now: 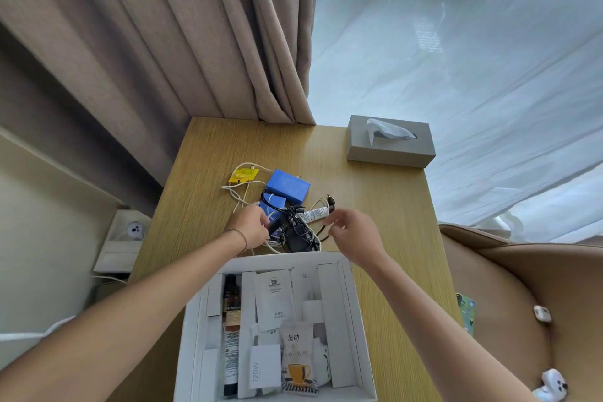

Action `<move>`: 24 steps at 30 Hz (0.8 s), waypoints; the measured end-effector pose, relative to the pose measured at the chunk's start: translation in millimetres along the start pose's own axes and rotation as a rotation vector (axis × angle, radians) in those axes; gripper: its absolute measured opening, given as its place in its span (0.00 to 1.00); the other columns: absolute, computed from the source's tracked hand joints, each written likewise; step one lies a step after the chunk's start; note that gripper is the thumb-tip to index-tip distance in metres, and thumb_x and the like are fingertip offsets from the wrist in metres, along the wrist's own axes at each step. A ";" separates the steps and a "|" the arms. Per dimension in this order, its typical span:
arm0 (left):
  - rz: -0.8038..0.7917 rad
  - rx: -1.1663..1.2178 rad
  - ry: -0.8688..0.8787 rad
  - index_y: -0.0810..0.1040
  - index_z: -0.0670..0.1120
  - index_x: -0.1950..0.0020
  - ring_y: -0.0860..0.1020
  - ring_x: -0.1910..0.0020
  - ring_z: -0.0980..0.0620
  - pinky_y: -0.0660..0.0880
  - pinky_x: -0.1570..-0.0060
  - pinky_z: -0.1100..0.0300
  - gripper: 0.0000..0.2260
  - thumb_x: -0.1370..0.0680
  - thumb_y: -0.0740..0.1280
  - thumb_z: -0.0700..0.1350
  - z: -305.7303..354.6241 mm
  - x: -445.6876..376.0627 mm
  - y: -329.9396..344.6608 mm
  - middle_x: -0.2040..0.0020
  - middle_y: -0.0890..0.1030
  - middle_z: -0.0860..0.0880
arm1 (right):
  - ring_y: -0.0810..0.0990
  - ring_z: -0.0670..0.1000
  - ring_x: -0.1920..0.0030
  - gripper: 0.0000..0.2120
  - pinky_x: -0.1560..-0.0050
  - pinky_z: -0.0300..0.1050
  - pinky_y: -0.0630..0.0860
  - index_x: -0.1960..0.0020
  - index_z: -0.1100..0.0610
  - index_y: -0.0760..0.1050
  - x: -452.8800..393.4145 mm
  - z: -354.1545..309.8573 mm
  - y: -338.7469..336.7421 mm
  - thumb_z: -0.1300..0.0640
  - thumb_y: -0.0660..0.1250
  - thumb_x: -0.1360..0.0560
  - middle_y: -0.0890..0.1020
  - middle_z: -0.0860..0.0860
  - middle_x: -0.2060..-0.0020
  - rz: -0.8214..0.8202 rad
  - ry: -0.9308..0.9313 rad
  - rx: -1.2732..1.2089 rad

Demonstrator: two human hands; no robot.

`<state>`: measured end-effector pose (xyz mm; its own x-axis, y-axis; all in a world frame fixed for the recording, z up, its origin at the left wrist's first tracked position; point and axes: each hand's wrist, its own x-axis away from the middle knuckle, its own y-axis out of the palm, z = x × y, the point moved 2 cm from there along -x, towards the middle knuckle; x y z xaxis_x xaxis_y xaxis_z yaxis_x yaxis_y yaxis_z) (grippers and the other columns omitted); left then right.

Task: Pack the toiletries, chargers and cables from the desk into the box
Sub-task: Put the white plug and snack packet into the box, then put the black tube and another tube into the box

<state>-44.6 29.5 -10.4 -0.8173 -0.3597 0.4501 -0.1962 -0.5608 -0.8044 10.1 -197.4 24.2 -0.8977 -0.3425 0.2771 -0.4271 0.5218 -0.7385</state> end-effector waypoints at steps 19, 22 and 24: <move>0.526 0.663 0.160 0.85 0.55 0.53 0.82 0.54 0.59 0.76 0.55 0.70 0.12 0.28 0.75 0.36 -22.8 94.2 -86.9 0.57 0.85 0.56 | 0.79 0.56 0.51 0.16 0.54 0.50 0.80 0.43 0.57 0.78 -97.3 0.7 59.9 0.68 0.64 0.28 0.80 0.54 0.47 -0.168 -0.179 0.507; 0.528 0.786 0.115 0.86 0.56 0.54 0.83 0.54 0.57 0.78 0.55 0.66 0.11 0.27 0.75 0.38 -31.3 104.8 -90.9 0.56 0.86 0.55 | 0.75 0.55 0.57 0.09 0.60 0.48 0.75 0.46 0.57 0.76 -101.8 6.2 67.1 0.63 0.67 0.26 0.78 0.55 0.50 -0.218 -0.211 0.628; 0.544 0.808 0.113 0.86 0.54 0.54 0.83 0.54 0.58 0.78 0.55 0.68 0.10 0.26 0.74 0.38 -33.7 112.6 -91.2 0.56 0.86 0.56 | 0.74 0.55 0.59 0.09 0.62 0.48 0.73 0.46 0.57 0.76 -102.8 9.6 70.0 0.61 0.67 0.25 0.75 0.54 0.53 -0.213 -0.223 0.673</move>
<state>-137.0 65.3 100.5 -0.7413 -0.6708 0.0228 0.6186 -0.6961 -0.3644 73.5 -133.2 -61.9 -0.7290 -0.5710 0.3775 -0.3661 -0.1407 -0.9199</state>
